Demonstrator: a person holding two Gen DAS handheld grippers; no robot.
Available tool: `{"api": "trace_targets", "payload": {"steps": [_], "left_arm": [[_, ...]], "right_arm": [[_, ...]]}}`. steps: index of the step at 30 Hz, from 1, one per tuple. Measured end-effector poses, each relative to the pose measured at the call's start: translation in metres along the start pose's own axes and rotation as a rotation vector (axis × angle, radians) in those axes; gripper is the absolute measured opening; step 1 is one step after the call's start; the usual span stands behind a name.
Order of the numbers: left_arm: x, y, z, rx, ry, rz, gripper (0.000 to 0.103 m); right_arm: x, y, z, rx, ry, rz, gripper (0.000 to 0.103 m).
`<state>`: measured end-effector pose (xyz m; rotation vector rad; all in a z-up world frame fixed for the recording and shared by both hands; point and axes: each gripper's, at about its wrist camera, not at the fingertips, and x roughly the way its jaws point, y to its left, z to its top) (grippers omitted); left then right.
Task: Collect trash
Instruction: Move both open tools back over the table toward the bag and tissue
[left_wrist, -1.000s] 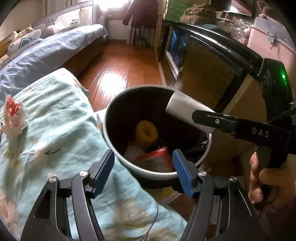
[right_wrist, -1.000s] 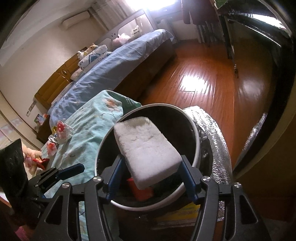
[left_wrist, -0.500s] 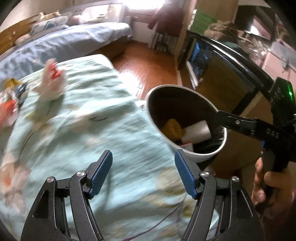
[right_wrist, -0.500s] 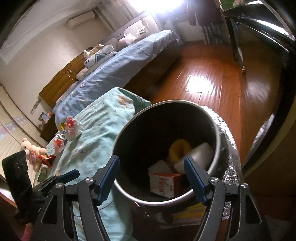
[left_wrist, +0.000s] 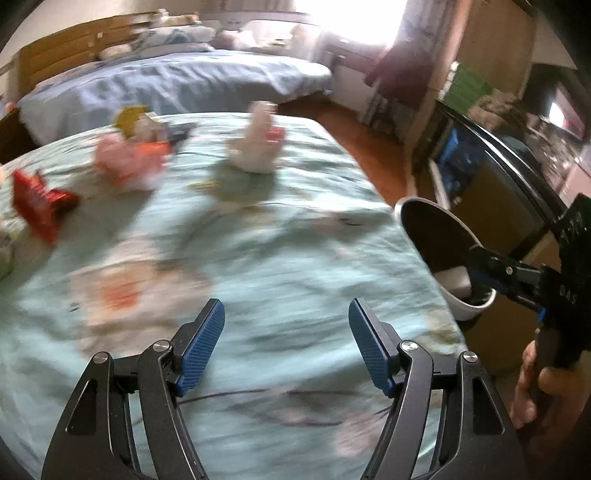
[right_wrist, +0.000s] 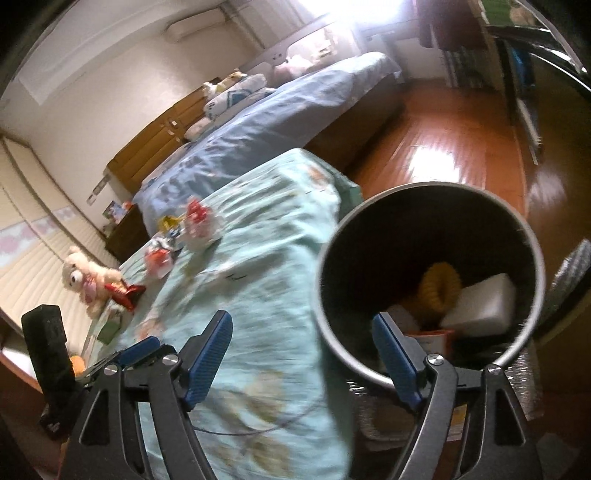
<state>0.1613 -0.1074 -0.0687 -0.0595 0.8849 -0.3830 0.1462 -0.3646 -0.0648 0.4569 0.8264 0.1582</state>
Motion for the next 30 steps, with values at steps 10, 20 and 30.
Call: {"api": "trace_targets", "payload": {"steps": [10, 20, 30], "left_arm": [[-0.021, 0.066, -0.010, -0.134, -0.030, 0.079, 0.071], [-0.019, 0.095, 0.004, -0.196, -0.046, 0.124, 0.071], [0.007, 0.099, 0.037, -0.200, -0.039, 0.139, 0.072]], "right_arm": [[0.032, 0.053, -0.010, -0.084, 0.060, 0.059, 0.080], [0.062, 0.078, -0.001, -0.125, 0.080, 0.066, 0.080], [0.094, 0.087, 0.028, -0.130, 0.076, 0.058, 0.080]]}}
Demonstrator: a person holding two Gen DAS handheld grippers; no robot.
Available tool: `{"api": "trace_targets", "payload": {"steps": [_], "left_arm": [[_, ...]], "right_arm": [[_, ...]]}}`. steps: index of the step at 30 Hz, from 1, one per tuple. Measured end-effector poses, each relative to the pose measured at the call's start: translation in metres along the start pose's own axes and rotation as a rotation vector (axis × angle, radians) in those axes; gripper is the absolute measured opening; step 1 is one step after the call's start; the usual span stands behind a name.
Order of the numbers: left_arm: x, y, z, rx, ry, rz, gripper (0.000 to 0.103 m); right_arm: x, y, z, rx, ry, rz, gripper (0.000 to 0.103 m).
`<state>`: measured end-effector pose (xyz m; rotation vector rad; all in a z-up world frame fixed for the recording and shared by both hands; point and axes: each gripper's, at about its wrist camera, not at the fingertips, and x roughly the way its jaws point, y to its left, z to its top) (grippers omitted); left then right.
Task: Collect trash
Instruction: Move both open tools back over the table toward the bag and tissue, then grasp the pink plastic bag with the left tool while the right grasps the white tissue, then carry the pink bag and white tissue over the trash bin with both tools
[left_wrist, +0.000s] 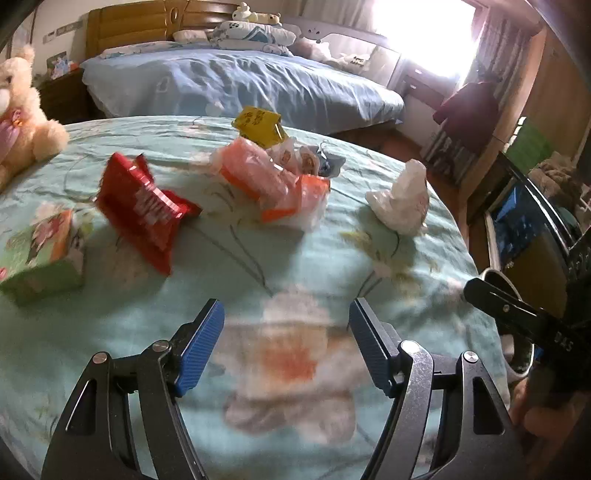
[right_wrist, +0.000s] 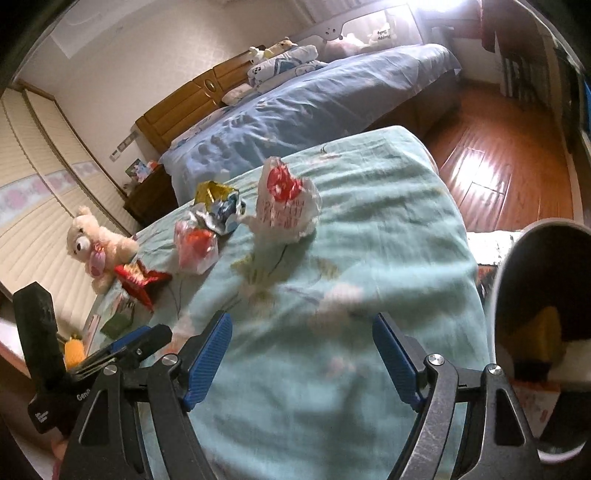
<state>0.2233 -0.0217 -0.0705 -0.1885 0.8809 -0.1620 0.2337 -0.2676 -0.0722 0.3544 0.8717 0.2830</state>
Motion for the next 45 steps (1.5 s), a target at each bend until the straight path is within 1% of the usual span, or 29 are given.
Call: {"api": "trace_targets", "payload": {"steps": [9, 10, 13, 14, 15, 16, 17, 18, 19, 20, 22, 23, 27, 29, 34, 39, 45], "left_arm": [[0.028, -0.003, 0.039, -0.002, -0.015, 0.029, 0.072], [0.031, -0.003, 0.042, -0.003, -0.016, 0.031, 0.072], [0.041, -0.004, 0.051, 0.002, -0.019, 0.052, 0.071], [0.044, -0.005, 0.052, 0.007, -0.021, 0.059, 0.071], [0.048, -0.005, 0.054, 0.015, -0.020, 0.068, 0.068], [0.051, -0.005, 0.054, 0.021, -0.019, 0.074, 0.062], [0.055, -0.004, 0.055, 0.022, -0.006, 0.053, 0.041], [0.059, -0.004, 0.056, 0.018, 0.007, 0.034, 0.038], [0.059, -0.003, 0.055, 0.017, 0.001, 0.031, 0.036], [0.058, -0.004, 0.055, 0.017, -0.002, 0.024, 0.033], [0.056, -0.003, 0.054, 0.016, -0.005, -0.001, 0.031], [0.055, -0.002, 0.053, 0.011, -0.008, -0.017, 0.030], [0.045, 0.004, 0.048, -0.003, -0.019, -0.067, 0.029], [0.039, 0.004, 0.041, 0.008, -0.006, -0.104, 0.029], [0.028, -0.001, 0.026, 0.053, 0.028, -0.166, 0.029], [0.015, -0.018, 0.009, 0.117, 0.038, -0.197, 0.029], [-0.003, -0.043, -0.009, 0.156, 0.019, -0.226, 0.029]], "right_arm": [[0.034, 0.002, 0.036, 0.005, -0.008, 0.003, 0.079], [0.038, 0.001, 0.040, 0.011, -0.012, 0.005, 0.078], [0.051, 0.000, 0.047, 0.024, 0.000, 0.010, 0.070], [0.054, 0.000, 0.049, 0.028, 0.004, 0.010, 0.066], [0.059, -0.001, 0.050, 0.032, 0.011, 0.012, 0.062], [0.063, -0.001, 0.051, 0.036, 0.015, 0.016, 0.058], [0.066, -0.001, 0.051, 0.033, 0.019, 0.016, 0.046], [0.068, 0.001, 0.051, 0.023, 0.022, 0.014, 0.029], [0.070, 0.003, 0.049, 0.008, 0.019, 0.007, 0.025], [0.070, 0.005, 0.048, -0.005, 0.013, -0.001, 0.023], [0.068, 0.009, 0.044, -0.028, 0.005, -0.016, 0.018], [0.068, 0.010, 0.043, -0.034, 0.003, -0.019, 0.002], [0.055, 0.011, 0.029, -0.022, -0.014, -0.033, 0.001], [0.048, 0.011, 0.022, 0.002, -0.028, -0.034, 0.001], [0.027, 0.005, 0.004, 0.062, -0.048, -0.047, 0.001], [0.002, 0.000, -0.012, 0.096, -0.067, -0.054, 0.001], [-0.035, -0.007, -0.031, 0.075, -0.076, -0.081, 0.001]]}}
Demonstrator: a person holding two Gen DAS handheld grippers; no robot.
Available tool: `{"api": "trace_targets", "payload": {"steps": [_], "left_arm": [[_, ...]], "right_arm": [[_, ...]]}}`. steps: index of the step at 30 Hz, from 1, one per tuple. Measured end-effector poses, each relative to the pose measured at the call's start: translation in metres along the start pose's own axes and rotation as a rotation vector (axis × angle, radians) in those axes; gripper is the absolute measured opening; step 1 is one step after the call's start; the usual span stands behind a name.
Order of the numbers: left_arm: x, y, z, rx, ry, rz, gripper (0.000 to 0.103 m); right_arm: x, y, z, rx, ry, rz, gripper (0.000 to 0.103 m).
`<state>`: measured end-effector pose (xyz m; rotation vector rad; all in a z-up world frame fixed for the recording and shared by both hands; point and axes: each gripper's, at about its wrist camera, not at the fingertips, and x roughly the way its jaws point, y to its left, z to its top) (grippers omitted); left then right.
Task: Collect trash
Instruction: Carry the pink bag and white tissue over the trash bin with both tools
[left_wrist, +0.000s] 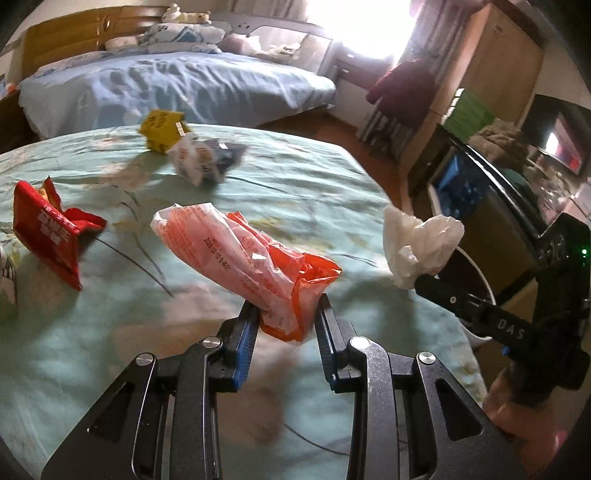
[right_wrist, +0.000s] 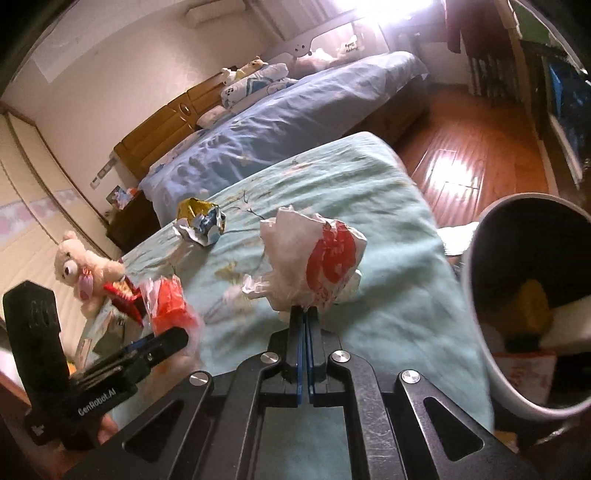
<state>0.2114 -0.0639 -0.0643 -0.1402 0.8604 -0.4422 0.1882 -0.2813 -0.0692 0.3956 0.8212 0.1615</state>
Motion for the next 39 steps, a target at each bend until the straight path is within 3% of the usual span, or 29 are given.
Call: {"api": "trace_targets", "payload": {"steps": [19, 39], "left_arm": [[-0.006, -0.118, -0.034, 0.196, 0.023, -0.033, 0.028], [0.040, -0.195, -0.023, 0.356, 0.083, -0.081, 0.028]], "right_arm": [[-0.083, -0.072, -0.025, 0.027, -0.053, -0.014, 0.001], [-0.095, -0.136, -0.016, 0.064, -0.040, -0.107, 0.001]]}}
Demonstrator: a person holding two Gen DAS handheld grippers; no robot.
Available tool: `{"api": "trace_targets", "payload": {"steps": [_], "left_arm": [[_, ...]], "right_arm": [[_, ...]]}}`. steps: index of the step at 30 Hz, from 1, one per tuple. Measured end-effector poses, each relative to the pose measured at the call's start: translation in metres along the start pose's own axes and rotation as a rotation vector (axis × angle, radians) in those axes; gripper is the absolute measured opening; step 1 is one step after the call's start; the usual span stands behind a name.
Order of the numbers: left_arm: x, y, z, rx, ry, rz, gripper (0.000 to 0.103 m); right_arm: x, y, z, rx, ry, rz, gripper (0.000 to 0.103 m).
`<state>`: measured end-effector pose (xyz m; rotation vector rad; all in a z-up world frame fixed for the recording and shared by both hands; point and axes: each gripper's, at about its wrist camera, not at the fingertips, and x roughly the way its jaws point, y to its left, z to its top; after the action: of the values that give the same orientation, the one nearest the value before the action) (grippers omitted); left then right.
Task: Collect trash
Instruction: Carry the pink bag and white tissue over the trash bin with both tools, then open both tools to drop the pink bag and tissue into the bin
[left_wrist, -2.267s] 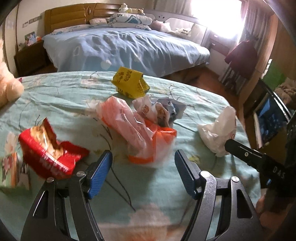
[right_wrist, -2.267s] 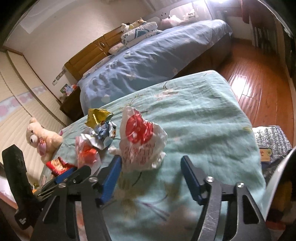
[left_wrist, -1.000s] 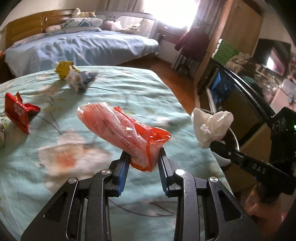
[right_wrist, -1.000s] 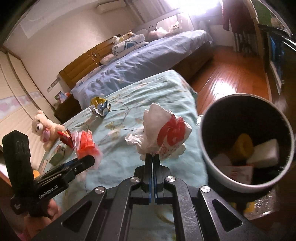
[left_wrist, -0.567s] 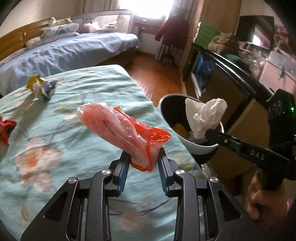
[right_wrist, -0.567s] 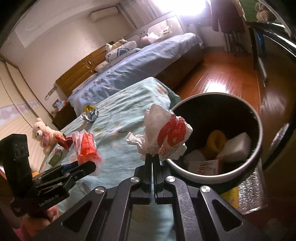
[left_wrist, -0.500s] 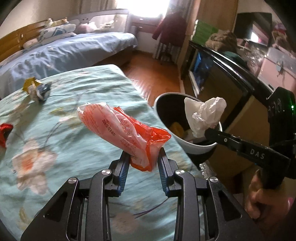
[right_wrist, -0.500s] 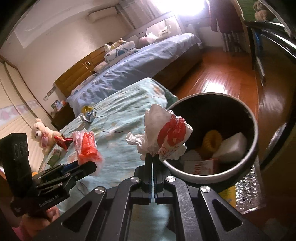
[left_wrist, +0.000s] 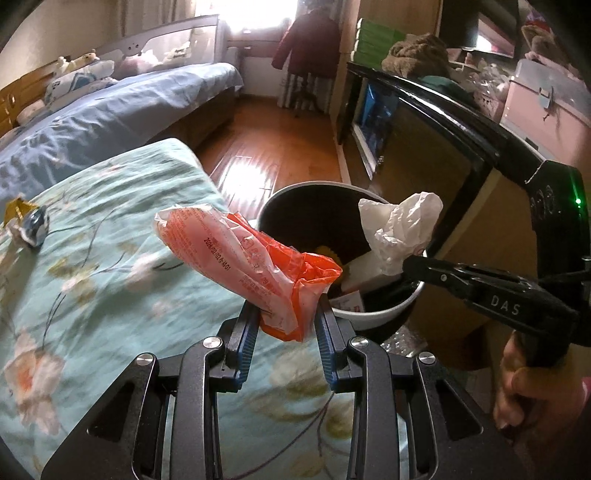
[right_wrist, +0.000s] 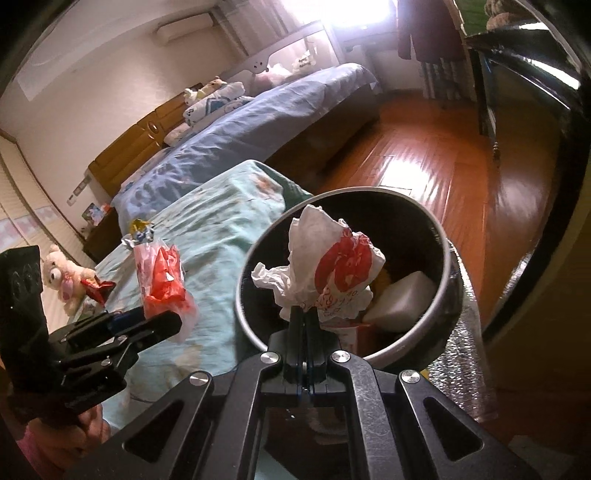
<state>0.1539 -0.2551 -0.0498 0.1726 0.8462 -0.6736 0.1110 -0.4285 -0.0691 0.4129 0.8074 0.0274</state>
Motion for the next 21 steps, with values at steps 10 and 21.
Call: {"api": "trace_targets", "payload": {"steps": [10, 21], "left_arm": [[0.020, -0.015, 0.015, 0.042, 0.026, -0.052, 0.029], [0.038, -0.019, 0.021, 0.057, 0.063, -0.081, 0.029]], "right_arm": [[0.005, -0.019, 0.009, 0.012, 0.002, -0.029, 0.001], [0.014, -0.032, 0.012, 0.032, 0.019, -0.037, 0.001]]}}
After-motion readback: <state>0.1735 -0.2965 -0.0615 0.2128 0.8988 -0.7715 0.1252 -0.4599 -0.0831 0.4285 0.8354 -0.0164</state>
